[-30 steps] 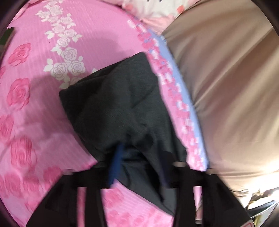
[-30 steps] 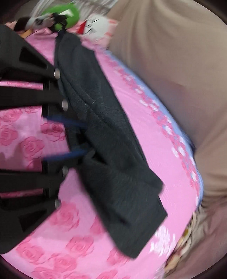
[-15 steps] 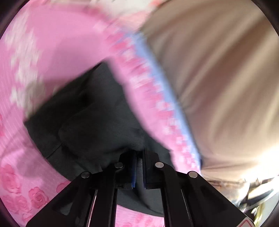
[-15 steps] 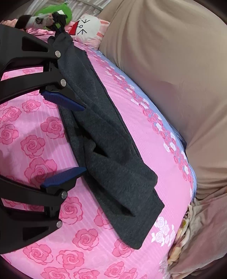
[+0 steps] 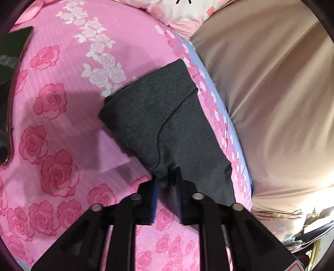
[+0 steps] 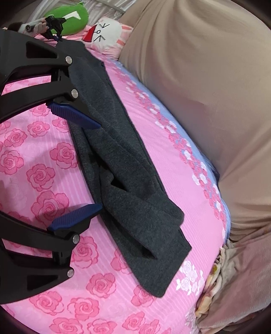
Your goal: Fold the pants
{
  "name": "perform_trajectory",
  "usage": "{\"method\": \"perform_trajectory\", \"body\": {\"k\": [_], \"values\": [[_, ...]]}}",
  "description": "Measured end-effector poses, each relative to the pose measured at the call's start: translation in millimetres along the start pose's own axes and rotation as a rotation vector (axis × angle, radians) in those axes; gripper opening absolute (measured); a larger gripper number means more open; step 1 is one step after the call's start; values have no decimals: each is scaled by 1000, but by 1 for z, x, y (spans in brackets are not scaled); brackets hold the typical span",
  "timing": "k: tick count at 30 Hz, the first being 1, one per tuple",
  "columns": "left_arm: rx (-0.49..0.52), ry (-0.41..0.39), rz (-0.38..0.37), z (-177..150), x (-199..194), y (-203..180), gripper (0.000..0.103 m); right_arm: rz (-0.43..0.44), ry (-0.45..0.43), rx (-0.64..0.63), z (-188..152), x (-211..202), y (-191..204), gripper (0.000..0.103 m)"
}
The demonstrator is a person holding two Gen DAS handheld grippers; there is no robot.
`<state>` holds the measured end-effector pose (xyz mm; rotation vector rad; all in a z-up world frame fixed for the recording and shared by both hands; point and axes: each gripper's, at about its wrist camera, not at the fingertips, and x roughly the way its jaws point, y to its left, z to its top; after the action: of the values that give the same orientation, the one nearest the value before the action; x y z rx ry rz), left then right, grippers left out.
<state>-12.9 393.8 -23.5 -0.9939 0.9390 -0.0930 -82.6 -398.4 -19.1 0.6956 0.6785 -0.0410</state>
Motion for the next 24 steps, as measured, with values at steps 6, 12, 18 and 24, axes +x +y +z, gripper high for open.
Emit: {"method": "perform_trajectory", "body": {"k": [6,12,18,24], "values": [[-26,-9,8,14,18,-8,24,-17,-14,69,9,-8,-8,72],[-56,0,22,15,36,-1,24,-137,-69,-4,45,-3,16,72],[-60,2,7,20,37,2,24,-438,155,-185,62,68,37,32],[-67,11,1,21,35,6,24,-109,-125,-122,85,-5,50,6]]}}
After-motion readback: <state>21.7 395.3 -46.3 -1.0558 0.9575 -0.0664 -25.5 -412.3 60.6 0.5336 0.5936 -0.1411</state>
